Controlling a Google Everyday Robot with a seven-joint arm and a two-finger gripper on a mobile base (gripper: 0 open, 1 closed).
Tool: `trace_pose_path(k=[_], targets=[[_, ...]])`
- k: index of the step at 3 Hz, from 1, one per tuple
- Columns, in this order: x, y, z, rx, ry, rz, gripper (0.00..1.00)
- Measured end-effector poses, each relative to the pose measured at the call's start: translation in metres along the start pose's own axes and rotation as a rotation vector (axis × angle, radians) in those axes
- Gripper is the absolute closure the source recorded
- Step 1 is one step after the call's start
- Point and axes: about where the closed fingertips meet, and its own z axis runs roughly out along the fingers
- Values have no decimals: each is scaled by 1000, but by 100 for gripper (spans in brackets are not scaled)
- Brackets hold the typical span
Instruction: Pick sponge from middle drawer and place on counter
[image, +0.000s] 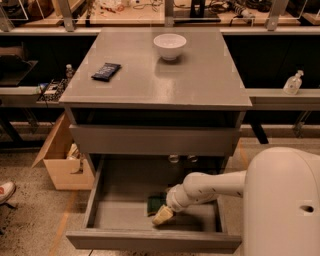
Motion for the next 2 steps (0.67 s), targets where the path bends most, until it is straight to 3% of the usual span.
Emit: trace_pose_path(k=[2], targets=[[-1,0,-6,2,-13,-3,64]])
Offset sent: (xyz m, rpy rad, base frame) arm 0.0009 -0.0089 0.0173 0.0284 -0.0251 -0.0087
